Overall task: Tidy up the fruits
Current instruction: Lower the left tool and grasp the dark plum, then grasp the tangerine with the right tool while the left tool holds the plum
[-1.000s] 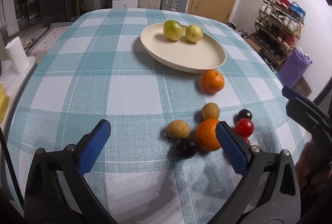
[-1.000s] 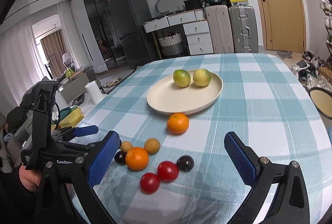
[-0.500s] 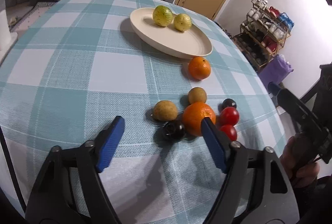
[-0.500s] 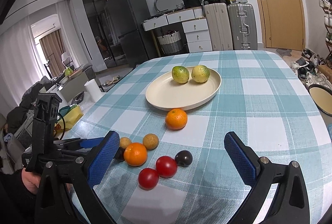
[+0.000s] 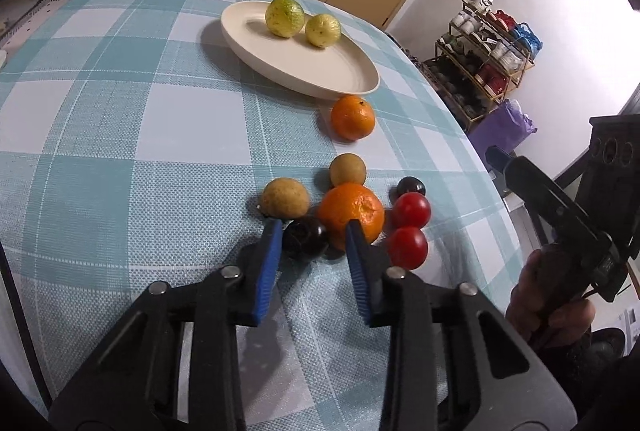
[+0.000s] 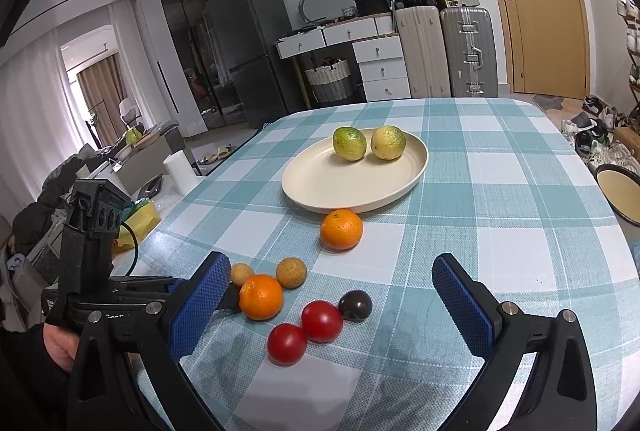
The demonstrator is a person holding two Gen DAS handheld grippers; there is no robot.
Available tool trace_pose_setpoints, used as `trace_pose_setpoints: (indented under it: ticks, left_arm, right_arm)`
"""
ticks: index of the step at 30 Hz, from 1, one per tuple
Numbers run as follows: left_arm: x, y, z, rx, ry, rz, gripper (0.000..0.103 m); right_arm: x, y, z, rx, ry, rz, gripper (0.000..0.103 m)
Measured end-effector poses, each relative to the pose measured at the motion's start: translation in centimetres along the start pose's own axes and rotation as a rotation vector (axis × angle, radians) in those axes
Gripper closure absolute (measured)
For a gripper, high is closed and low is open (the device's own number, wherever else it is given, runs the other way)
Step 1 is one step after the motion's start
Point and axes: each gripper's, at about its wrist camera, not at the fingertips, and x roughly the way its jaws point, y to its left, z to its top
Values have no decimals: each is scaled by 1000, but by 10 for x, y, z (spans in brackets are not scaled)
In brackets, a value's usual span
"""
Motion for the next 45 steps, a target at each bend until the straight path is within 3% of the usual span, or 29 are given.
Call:
trace_pose_setpoints:
  ticks: [1, 4, 27, 45]
  left_arm:
    - [0, 2, 0, -6, 5, 6, 82]
    - [0, 9, 0, -48, 11, -31, 83]
    - [-20, 9, -4, -35, -29, -27, 83]
    - [-63, 26, 7, -57, -120, -2, 83]
  right_arm:
    - [0, 0, 0, 1, 1, 1, 0]
    - [1, 1, 1, -2, 0, 4, 0]
    - [4, 12, -4, -1, 18, 37, 0]
    - [41, 42, -15, -51, 147, 125, 0]
